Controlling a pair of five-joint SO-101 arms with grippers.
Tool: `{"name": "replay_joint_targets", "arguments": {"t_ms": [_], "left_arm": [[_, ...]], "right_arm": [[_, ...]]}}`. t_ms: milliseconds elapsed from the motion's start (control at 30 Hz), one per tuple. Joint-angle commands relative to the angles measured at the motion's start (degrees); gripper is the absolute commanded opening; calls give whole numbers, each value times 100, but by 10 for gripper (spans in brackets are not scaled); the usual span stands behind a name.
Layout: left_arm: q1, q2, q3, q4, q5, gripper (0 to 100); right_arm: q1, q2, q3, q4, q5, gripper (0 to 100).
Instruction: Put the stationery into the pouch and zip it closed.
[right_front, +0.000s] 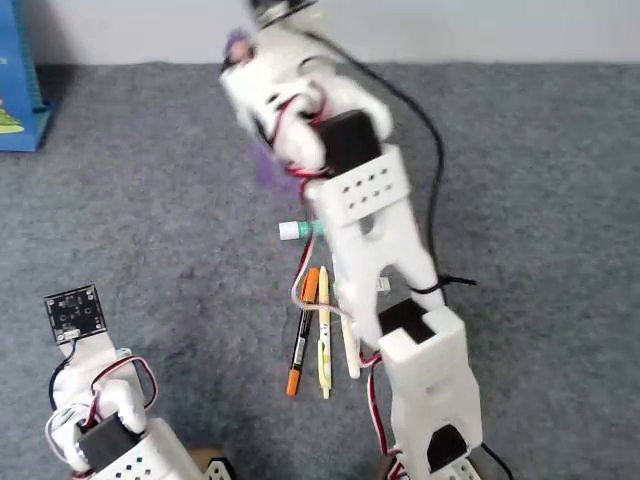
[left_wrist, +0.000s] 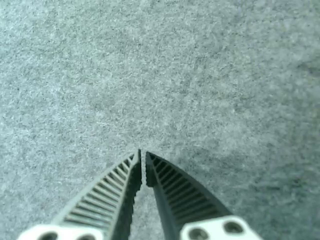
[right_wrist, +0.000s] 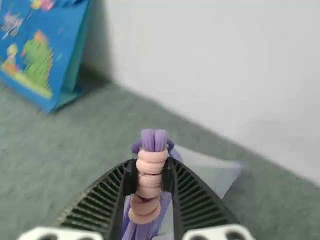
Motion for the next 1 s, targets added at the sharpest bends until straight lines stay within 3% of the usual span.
{"name": "replay_joint_targets", "arguments": {"t_ms": [0, 267, 700, 833, 967], "left_arm": [[-44, -70, -154, -141, 35, 15], [-53, -70, -171, -141, -316, 15], [-53, -70, -171, -141, -352, 16], [-53, -70, -171, -141, -352, 16], [-53, -70, -163, -141, -352, 16]], "right_arm": [[-312, -374, -369, 813, 53, 8], [-673, -365, -325, 2659, 35, 8], [-1305, -365, 1591, 2633, 290, 8], [-1376, -418, 1653, 2624, 791, 8], [-1059, -418, 1196, 2624, 826, 8]]}}
